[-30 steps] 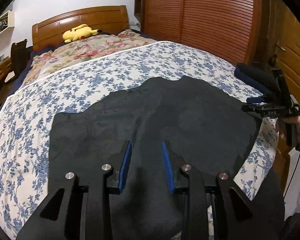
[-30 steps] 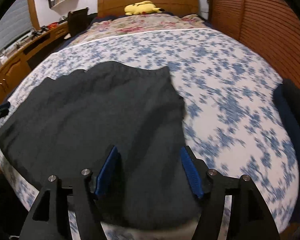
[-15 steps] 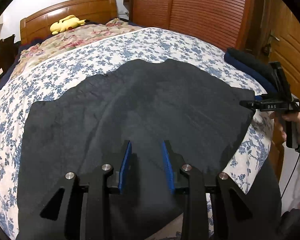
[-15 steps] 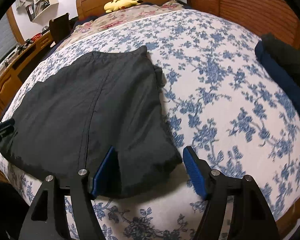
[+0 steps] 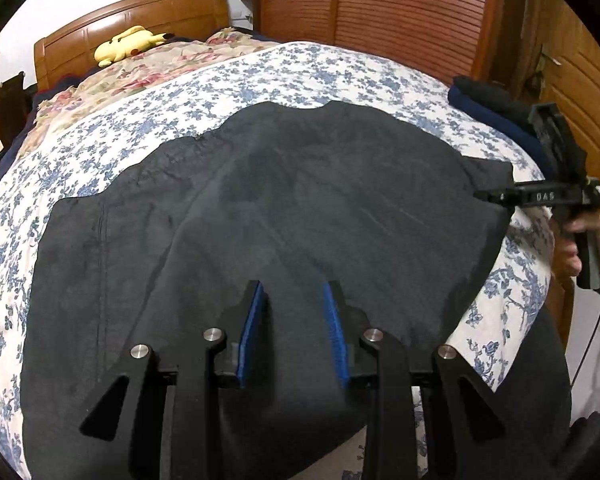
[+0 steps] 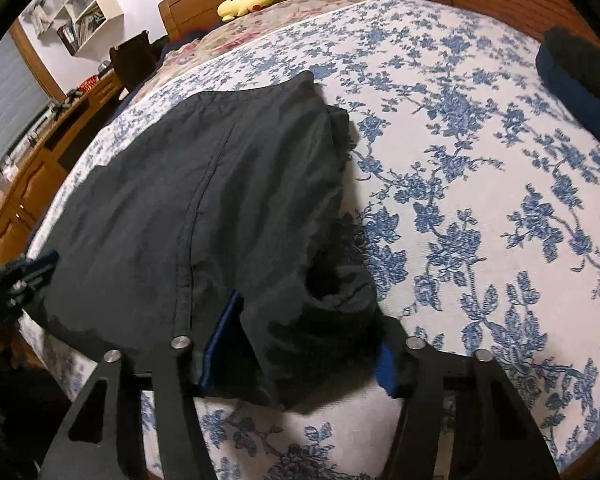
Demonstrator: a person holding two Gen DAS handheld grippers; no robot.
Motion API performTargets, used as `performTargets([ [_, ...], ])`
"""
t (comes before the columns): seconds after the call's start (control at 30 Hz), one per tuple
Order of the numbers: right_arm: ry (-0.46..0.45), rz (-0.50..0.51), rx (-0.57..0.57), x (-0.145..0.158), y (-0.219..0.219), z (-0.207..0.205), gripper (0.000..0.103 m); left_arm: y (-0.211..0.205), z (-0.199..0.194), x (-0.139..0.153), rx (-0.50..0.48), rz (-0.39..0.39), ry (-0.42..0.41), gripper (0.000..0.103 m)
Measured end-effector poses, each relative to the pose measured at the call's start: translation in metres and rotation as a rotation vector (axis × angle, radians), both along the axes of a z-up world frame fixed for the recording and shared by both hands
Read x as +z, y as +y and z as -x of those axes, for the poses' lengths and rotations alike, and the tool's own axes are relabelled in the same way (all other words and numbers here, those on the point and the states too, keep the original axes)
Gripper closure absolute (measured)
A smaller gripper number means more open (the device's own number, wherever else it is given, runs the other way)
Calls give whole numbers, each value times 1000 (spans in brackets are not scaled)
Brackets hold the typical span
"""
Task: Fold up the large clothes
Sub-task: 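Grasp the jacket side with the right tool and fold it over the bundle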
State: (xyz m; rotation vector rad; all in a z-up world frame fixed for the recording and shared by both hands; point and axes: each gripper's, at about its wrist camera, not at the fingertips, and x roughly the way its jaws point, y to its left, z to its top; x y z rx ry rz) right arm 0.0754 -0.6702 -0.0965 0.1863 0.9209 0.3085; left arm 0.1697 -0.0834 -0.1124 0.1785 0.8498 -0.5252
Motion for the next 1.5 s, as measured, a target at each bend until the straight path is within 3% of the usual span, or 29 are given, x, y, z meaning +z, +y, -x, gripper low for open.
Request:
performTargets([
  [0.17, -10, 7, 12, -1, 3, -1, 60, -2, 0, -6, 3, -15, 6, 71],
  [0.3, -33, -11, 19, 1, 5, 2, 79, -3, -1, -10, 3, -29, 6, 71],
  [0.4, -57, 6, 29, 11, 6, 5, 85, -3, -1, -11, 4, -26, 10, 71],
  [0.67, -105, 47, 42, 25, 14, 10, 87, -3, -2, -14, 3, -32, 12, 71],
  [0.83, -193, 57, 100, 66, 27, 12, 89, 6, 0, -1, 15, 15, -5, 71],
  [1.2, -389, 117, 299, 141, 135, 35, 91, 84, 24, 53, 121, 123, -133, 71],
  [1.5, -436, 91, 498, 140, 256, 40, 91, 177, 40, 72, 283, 153, -192, 71],
])
